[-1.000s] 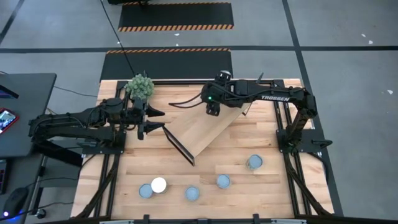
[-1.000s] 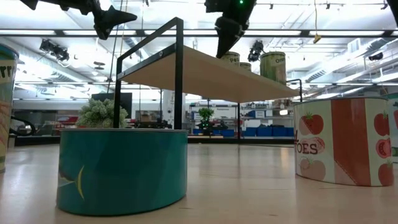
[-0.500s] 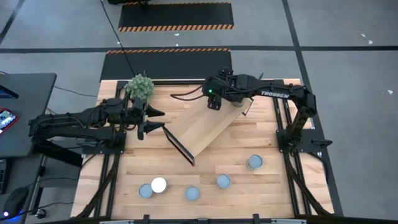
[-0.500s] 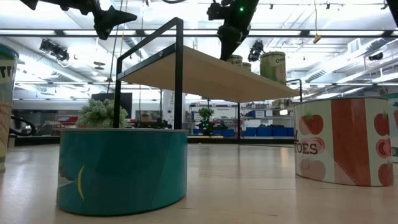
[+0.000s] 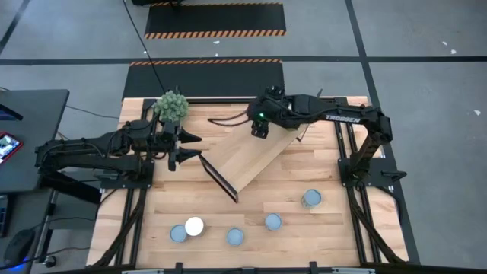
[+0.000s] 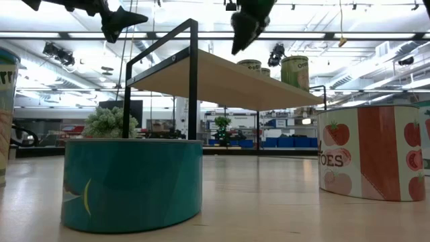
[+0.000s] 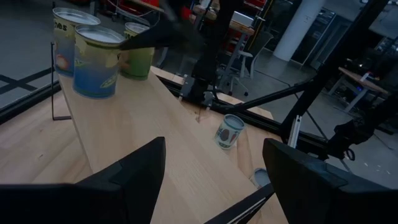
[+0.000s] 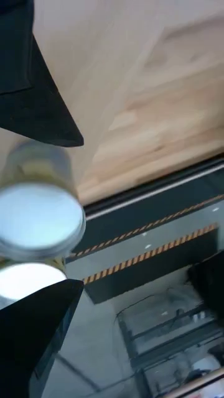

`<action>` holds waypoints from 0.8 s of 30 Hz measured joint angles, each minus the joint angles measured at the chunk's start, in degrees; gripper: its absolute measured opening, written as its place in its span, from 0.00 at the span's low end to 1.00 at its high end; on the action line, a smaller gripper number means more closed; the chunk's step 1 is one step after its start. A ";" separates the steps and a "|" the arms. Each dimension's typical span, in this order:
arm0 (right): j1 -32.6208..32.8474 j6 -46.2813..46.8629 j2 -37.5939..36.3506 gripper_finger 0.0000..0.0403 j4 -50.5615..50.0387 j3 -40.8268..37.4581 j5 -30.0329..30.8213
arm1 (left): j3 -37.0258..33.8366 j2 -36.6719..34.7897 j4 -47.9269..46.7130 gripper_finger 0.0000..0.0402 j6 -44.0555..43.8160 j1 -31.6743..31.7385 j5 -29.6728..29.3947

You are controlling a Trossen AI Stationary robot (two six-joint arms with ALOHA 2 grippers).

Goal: Pick and place cans onto a shelf
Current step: Put the canned carrots on the shelf

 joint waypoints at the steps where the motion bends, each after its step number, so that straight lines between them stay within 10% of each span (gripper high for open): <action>1: 0.88 1.34 -0.43 0.93 0.07 0.00 -0.80 | 0.00 0.02 0.00 0.68 -0.33 0.00 0.15; 10: 9.92 12.60 -1.71 0.93 -0.19 0.02 -22.19 | 7.26 0.00 -9.73 0.65 1.83 -2.66 11.38; 17: 16.81 20.48 -1.52 0.93 -2.59 0.02 -16.38 | 16.46 0.04 -34.04 0.63 4.73 -9.47 10.55; 24: 23.36 32.06 -1.63 0.93 -4.27 0.02 -12.07 | 16.92 1.16 -37.92 0.64 -0.09 -20.19 12.47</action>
